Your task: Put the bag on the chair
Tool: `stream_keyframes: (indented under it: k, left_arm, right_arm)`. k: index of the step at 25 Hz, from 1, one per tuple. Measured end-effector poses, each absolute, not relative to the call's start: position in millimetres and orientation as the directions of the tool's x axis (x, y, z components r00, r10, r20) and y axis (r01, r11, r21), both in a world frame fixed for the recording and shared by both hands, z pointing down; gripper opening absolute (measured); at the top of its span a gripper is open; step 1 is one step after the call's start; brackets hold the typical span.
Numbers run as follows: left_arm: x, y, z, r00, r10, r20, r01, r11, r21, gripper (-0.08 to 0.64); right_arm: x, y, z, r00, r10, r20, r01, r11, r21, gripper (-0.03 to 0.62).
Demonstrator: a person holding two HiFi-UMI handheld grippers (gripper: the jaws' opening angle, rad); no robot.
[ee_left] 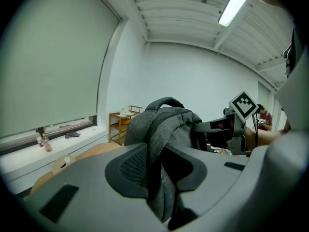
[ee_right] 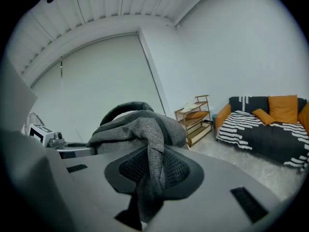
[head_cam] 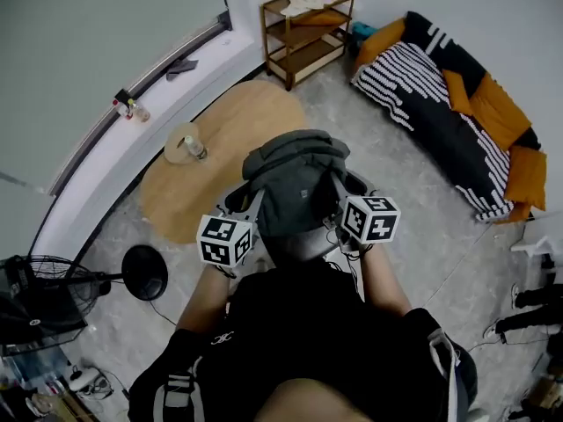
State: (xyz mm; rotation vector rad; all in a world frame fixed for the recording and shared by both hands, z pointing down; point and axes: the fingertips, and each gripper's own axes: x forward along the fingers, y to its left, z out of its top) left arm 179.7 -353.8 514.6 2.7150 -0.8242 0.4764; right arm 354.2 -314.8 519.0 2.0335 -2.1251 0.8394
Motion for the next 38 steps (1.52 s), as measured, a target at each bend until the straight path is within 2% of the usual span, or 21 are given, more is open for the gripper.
stream_keyframes:
  k: [9, 16, 22, 28, 38]
  left_arm:
    - [199, -371, 565, 0.629, -0.635, 0.449, -0.756, -0.634, 0.162, 0.104]
    - [194, -386, 616, 0.546, -0.648, 0.531, -0.819, -0.547, 0.175, 0.104]
    - [196, -385, 666, 0.508, -0.62, 0.598, -0.847, -0.487, 0.215, 0.104]
    - [202, -372, 726, 0.47, -0.53, 0.706, -0.853, -0.479, 0.208, 0.104]
    - [211, -382, 739, 0.485, -0.538, 0.69, -0.853, -0.466, 0.237, 0.121]
  right_arm:
    - [378, -370, 569, -0.336, -0.8, 0.497, -0.925, 0.183, -0.332, 0.098]
    - [372, -404, 625, -0.422, -0.696, 0.581, -0.904, 0.273, -0.33, 0.098]
    - [375, -410, 670, -0.428, -0.626, 0.653, -0.904, 0.297, -0.308, 0.098]
    - [385, -399, 723, -0.382, -0.552, 0.741, -0.923, 0.27, -0.274, 0.102]
    - [396, -409, 738, -0.382, -0.56, 0.735, -0.921, 0.298, -0.251, 0.132]
